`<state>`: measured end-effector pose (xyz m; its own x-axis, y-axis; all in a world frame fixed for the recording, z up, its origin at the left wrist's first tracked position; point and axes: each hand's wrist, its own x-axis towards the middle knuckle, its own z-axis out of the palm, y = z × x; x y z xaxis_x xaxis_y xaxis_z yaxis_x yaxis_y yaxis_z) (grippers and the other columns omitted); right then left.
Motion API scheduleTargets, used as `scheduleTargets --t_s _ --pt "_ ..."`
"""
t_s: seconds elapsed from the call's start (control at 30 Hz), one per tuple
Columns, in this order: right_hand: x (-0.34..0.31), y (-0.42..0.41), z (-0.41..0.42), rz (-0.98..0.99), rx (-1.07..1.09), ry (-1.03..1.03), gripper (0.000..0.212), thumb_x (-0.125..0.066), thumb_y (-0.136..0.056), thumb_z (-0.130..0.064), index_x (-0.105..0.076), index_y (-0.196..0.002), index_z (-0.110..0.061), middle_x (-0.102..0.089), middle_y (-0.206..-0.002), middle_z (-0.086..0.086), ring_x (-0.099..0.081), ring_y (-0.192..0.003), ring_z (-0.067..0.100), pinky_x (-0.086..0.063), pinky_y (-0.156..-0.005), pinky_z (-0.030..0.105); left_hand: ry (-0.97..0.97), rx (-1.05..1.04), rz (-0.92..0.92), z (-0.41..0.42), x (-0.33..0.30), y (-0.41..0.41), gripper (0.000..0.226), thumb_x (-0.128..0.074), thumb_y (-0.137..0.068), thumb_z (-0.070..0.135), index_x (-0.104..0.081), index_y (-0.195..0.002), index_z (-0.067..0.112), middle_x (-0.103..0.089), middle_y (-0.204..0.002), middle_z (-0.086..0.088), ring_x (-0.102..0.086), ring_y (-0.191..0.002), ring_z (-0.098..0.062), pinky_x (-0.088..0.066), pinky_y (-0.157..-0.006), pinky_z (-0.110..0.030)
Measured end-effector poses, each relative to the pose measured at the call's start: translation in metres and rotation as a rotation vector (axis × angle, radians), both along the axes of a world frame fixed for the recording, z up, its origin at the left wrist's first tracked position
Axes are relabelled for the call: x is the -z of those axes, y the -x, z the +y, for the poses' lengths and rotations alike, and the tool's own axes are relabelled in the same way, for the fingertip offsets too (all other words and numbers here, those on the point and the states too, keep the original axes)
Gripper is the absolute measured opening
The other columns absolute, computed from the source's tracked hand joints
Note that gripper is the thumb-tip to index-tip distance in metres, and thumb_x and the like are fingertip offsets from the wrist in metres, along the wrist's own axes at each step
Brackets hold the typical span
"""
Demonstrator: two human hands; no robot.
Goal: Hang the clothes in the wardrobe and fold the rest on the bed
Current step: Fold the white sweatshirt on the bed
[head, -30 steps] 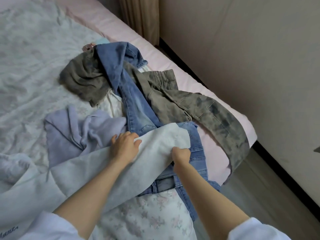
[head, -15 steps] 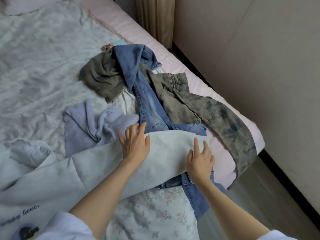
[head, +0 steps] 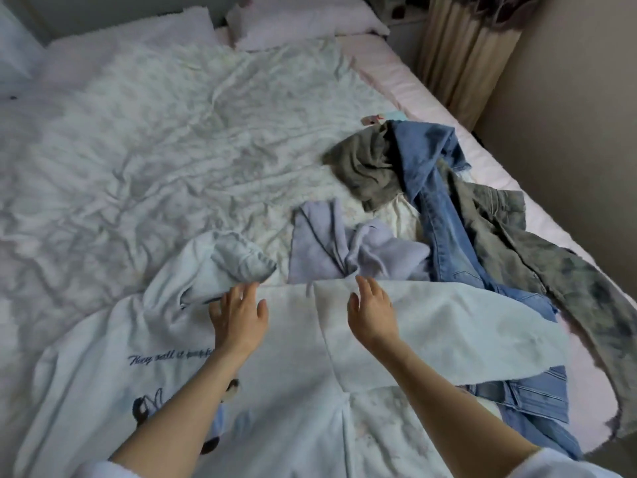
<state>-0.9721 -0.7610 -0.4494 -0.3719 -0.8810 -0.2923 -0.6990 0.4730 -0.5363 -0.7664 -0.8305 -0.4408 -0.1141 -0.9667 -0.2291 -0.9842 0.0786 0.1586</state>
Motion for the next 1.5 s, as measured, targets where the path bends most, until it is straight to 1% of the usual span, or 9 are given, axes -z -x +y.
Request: scheduleTargets --t_s 0.43,0.67,0.77,0.87,1.0,1.17,1.27,1.4,1.5 --pt "0.025 -0.140 -0.113 -0.044 -0.018 -0.064 0.039 -0.040 -0.094 -0.013 -0.044 -0.132 -0.002 -0.053 -0.127 0.021 -0.048 -0.119 0.034 -0.039 -0.096 0.037 -0.144 -0.136 0.165 -0.104 0.036 -0.175 0.044 -0.048 -0.095 0.028 -0.043 -0.137 0.014 -0.040 -0.144 -0.010 -0.037 -0.129 -0.035 -0.030 -0.105 -0.044" --pt "0.051 -0.123 -0.181 0.045 0.116 -0.387 0.060 -0.049 -0.089 -0.043 -0.036 -0.135 -0.006 -0.048 -0.134 0.015 -0.043 -0.125 0.032 -0.039 -0.095 0.039 -0.199 -0.161 0.325 -0.181 0.084 -0.173 0.071 -0.056 -0.089 0.039 -0.024 -0.148 0.017 -0.029 -0.151 -0.007 -0.028 -0.136 -0.031 -0.027 -0.110 -0.044" --pt "0.067 -0.120 -0.195 0.095 0.068 -0.509 0.045 -0.050 -0.088 -0.047 -0.057 -0.118 -0.014 -0.060 -0.121 0.011 -0.055 -0.114 0.030 -0.044 -0.087 0.035 -0.252 -0.153 0.369 -0.211 0.105 -0.167 0.078 -0.058 -0.084 0.050 -0.022 -0.149 0.024 -0.027 -0.153 -0.002 -0.025 -0.138 -0.030 -0.027 -0.111 -0.047" --pt "0.079 -0.127 -0.205 0.128 0.153 -0.318 0.017 -0.050 -0.088 -0.028 -0.063 -0.084 -0.018 -0.066 -0.093 0.007 -0.059 -0.086 0.028 -0.042 -0.069 0.029 -0.270 -0.136 0.347 -0.234 0.122 -0.157 0.070 -0.061 -0.082 0.052 -0.035 -0.143 0.029 -0.039 -0.144 -0.008 -0.036 -0.130 -0.034 -0.034 -0.105 -0.045" --pt "0.071 -0.132 -0.216 0.131 0.250 -0.005 0.012 -0.048 -0.090 -0.021 -0.057 -0.086 -0.015 -0.065 -0.086 0.006 -0.057 -0.080 0.026 -0.038 -0.065 0.030 -0.058 -0.099 0.466 -0.251 0.120 -0.149 0.022 -0.067 -0.085 0.024 -0.069 -0.102 0.010 -0.056 -0.108 -0.017 -0.054 -0.103 -0.036 -0.043 -0.089 -0.037" --pt "0.019 -0.130 -0.266 0.002 0.368 0.438 0.011 -0.052 -0.091 -0.014 -0.053 -0.081 -0.010 -0.063 -0.083 0.014 -0.056 -0.079 0.031 -0.027 -0.063 0.025 0.421 -0.140 0.649 -0.252 0.076 -0.156 0.008 -0.072 -0.079 0.010 -0.071 -0.086 0.006 -0.059 -0.092 -0.013 -0.062 -0.078 -0.034 -0.050 -0.077 -0.044" --pt "-0.017 -0.139 -0.305 -0.010 0.332 0.623 0.008 -0.053 -0.088 -0.009 -0.057 -0.083 -0.004 -0.061 -0.086 0.016 -0.054 -0.079 0.031 -0.027 -0.065 0.022 0.559 -0.152 0.702 -0.254 0.050 -0.159 0.009 -0.070 -0.081 0.007 -0.069 -0.088 0.001 -0.059 -0.091 -0.017 -0.062 -0.077 -0.036 -0.050 -0.075 -0.049" --pt "-0.039 -0.167 -0.336 -0.049 0.195 0.670 0.009 -0.053 -0.088 -0.005 -0.060 -0.089 0.000 -0.057 -0.095 0.017 -0.054 -0.084 0.032 -0.027 -0.067 0.020 0.416 -0.282 0.611 -0.253 0.035 -0.160 0.022 -0.061 -0.090 0.017 -0.065 -0.108 0.005 -0.058 -0.113 -0.019 -0.056 -0.103 -0.039 -0.040 -0.088 -0.048" --pt "-0.021 -0.189 -0.328 0.027 0.023 0.305 0.034 -0.047 -0.092 -0.011 -0.053 -0.125 -0.011 -0.045 -0.126 0.012 -0.054 -0.104 0.030 -0.035 -0.076 0.026 0.066 -0.307 0.436 -0.247 0.038 -0.181 0.047 -0.054 -0.093 0.035 -0.045 -0.136 0.021 -0.040 -0.140 -0.009 -0.037 -0.127 -0.033 -0.031 -0.104 -0.048"
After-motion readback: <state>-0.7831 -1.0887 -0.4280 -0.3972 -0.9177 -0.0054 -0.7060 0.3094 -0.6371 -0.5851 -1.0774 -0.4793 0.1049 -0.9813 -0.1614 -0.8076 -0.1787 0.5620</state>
